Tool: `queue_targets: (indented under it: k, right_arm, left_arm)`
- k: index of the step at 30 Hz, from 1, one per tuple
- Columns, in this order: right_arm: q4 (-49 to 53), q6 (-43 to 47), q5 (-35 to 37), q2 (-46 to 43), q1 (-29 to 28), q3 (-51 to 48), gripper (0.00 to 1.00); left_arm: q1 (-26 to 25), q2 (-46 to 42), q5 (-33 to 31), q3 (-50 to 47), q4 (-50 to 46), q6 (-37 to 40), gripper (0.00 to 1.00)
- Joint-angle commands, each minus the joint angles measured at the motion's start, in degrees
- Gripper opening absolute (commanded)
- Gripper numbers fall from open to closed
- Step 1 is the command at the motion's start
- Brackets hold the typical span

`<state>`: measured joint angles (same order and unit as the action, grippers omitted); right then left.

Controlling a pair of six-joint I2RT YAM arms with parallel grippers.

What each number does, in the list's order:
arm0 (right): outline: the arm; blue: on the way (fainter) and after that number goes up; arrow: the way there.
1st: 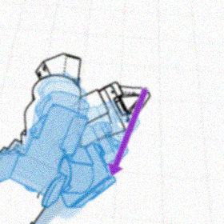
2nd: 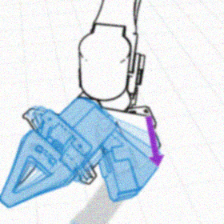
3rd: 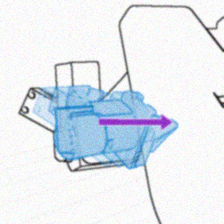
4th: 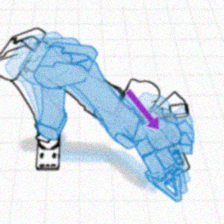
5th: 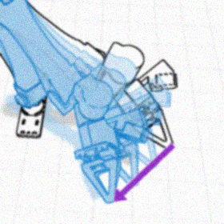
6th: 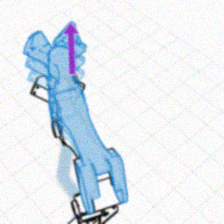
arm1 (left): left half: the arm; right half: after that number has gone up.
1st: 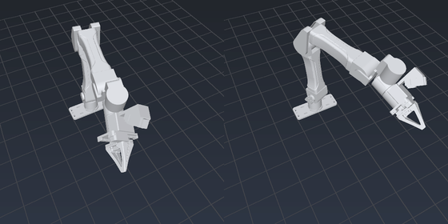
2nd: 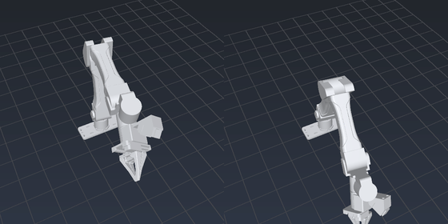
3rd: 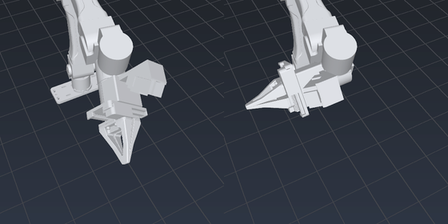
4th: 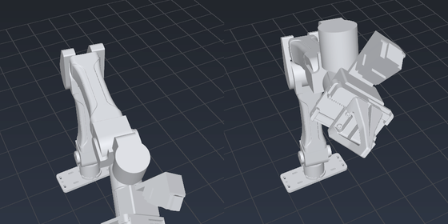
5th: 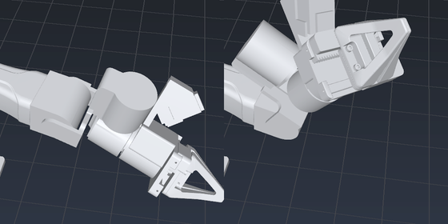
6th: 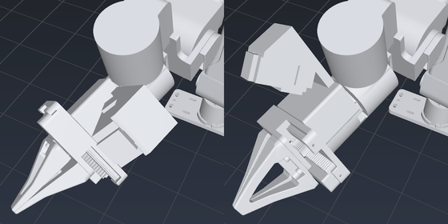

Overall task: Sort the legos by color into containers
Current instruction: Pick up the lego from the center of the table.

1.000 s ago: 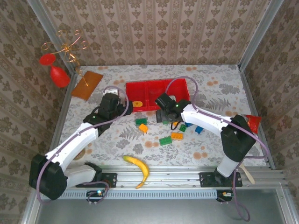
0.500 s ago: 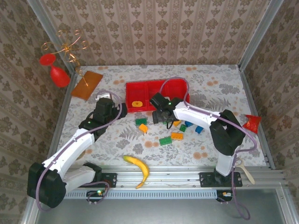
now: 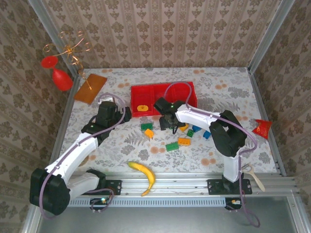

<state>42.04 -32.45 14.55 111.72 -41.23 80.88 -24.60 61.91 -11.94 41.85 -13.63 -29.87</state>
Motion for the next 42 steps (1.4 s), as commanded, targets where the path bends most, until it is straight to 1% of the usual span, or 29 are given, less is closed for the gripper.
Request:
queue_targets:
  k: [1,9,15,19,25,31,39,42]
  right_arm:
    - [0.94,1.41,-0.33,1.43,0.33,2.13,0.76]
    - [-0.11,3.07,-1.27,2.91,0.47,3.17,0.71]
    - [-0.38,3.27,-2.05,3.96,0.46,3.66,0.70]
    - [-0.67,3.27,-3.93,4.45,0.51,3.45,0.69]
    - [-1.75,2.74,-6.84,4.08,0.19,2.70,0.63]
    - [-2.05,2.89,-7.80,3.20,-0.08,2.09,0.57]
    - [-1.81,3.25,-6.82,3.31,-0.04,1.95,0.56]
    - [-1.57,3.27,-6.30,3.87,-0.05,2.25,0.59]
  left_arm:
    - [0.70,0.23,0.75,-0.45,0.47,-1.07,1.00]
    - [0.91,0.24,1.09,-0.89,0.49,-1.42,1.00]
    - [1.08,0.06,1.25,-1.05,0.40,-1.53,1.00]
    - [1.11,-0.10,1.23,-1.24,0.41,-1.60,1.00]
    - [1.23,0.10,1.51,-1.15,0.64,-1.78,1.00]
    - [1.28,0.14,1.57,-1.25,0.75,-1.86,1.00]
    - [1.25,0.56,1.84,-1.24,0.97,-1.95,1.00]
    - [1.38,0.67,1.93,-1.24,1.02,-2.07,1.00]
